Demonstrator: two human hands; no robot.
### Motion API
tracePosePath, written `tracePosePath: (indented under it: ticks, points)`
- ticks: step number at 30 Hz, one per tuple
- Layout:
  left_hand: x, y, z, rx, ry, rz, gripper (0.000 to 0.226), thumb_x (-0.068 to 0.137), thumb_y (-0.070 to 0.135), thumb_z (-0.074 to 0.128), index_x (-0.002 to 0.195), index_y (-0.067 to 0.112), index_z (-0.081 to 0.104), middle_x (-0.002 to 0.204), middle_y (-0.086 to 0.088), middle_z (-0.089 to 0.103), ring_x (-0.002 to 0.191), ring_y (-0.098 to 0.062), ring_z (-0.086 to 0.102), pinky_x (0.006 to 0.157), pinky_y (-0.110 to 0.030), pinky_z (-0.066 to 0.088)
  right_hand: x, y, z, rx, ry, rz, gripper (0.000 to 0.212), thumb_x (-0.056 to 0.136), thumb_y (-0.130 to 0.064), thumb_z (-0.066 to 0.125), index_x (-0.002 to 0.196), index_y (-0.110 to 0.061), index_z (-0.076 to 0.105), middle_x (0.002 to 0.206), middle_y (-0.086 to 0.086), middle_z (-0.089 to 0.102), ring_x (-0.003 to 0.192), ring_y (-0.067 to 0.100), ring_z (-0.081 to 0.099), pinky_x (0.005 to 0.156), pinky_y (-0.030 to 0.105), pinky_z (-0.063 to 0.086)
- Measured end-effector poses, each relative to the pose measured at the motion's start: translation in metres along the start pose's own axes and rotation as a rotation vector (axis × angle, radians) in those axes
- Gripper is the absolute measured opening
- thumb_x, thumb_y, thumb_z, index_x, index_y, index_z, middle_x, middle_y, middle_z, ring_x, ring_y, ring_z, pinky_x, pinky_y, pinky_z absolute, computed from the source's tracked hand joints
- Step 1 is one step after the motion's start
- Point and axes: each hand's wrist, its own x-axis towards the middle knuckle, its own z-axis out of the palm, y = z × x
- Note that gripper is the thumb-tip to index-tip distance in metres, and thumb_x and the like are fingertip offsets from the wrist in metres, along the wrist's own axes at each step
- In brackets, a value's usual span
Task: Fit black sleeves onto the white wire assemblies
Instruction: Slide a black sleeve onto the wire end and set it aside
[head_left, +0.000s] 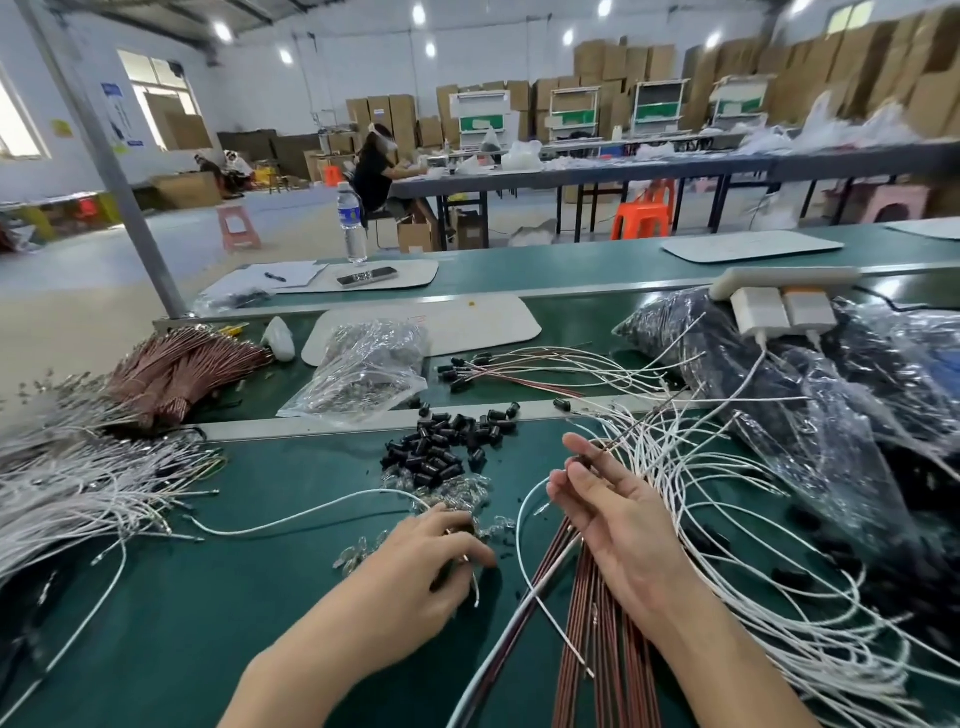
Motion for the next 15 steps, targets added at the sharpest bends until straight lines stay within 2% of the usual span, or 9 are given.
tracePosePath:
  ticks: [4, 8, 9, 11, 15]
  points:
    - [-0.001, -0.003, -0.005, -0.069, -0.081, -0.030, 0.024, 0.106, 0.032, 0.045, 0.111, 0.049, 0.061, 0.151, 0.029, 0.030, 0.144, 0.005, 0.023, 0.119, -0.024, 0.021, 0.000, -0.001, 0.001, 0.000, 0.005, 0.006, 0.037, 0.076, -0.002, 0.065, 0.113, -0.004, 0.073, 0.085, 0.008, 0.068, 0.080, 0.020, 0.072, 0.073, 0.027, 0.061]
    - [0.004, -0.006, -0.020, -0.005, -0.144, -0.064, 0.057, 0.102, 0.000, 0.036, 0.112, 0.050, 0.062, 0.153, 0.032, 0.028, 0.140, 0.003, 0.033, 0.117, -0.023, 0.027, -0.001, -0.002, 0.002, 0.001, 0.005, 0.021, 0.036, 0.078, -0.001, 0.064, 0.113, -0.004, 0.073, 0.087, 0.009, 0.067, 0.080, 0.020, 0.071, 0.073, 0.028, 0.062]
    - [0.006, -0.005, -0.022, 0.025, -0.150, -0.057, 0.054, 0.102, 0.002, 0.038, 0.112, 0.049, 0.062, 0.150, 0.033, 0.030, 0.135, 0.004, 0.039, 0.113, -0.020, 0.031, -0.001, -0.002, 0.001, 0.000, 0.008, 0.023, 0.035, 0.081, 0.001, 0.063, 0.113, -0.003, 0.073, 0.087, 0.009, 0.066, 0.080, 0.020, 0.071, 0.074, 0.028, 0.062]
    - [0.008, -0.003, -0.023, 0.090, -0.138, -0.025, 0.034, 0.105, 0.018, 0.046, 0.112, 0.046, 0.062, 0.143, 0.035, 0.034, 0.123, 0.005, 0.048, 0.104, -0.016, 0.037, -0.001, -0.001, 0.000, -0.006, 0.010, 0.026, 0.031, 0.088, 0.005, 0.060, 0.114, -0.003, 0.072, 0.088, 0.009, 0.066, 0.080, 0.019, 0.071, 0.075, 0.028, 0.062]
    - [0.007, -0.008, -0.016, 0.193, -0.045, 0.021, 0.007, 0.102, 0.040, 0.052, 0.105, 0.043, 0.058, 0.139, 0.037, 0.037, 0.116, 0.007, 0.050, 0.093, -0.016, 0.040, -0.001, 0.001, 0.001, -0.036, -0.001, 0.019, 0.030, 0.089, 0.004, 0.060, 0.115, -0.004, 0.072, 0.089, 0.008, 0.069, 0.081, 0.019, 0.071, 0.076, 0.029, 0.062]
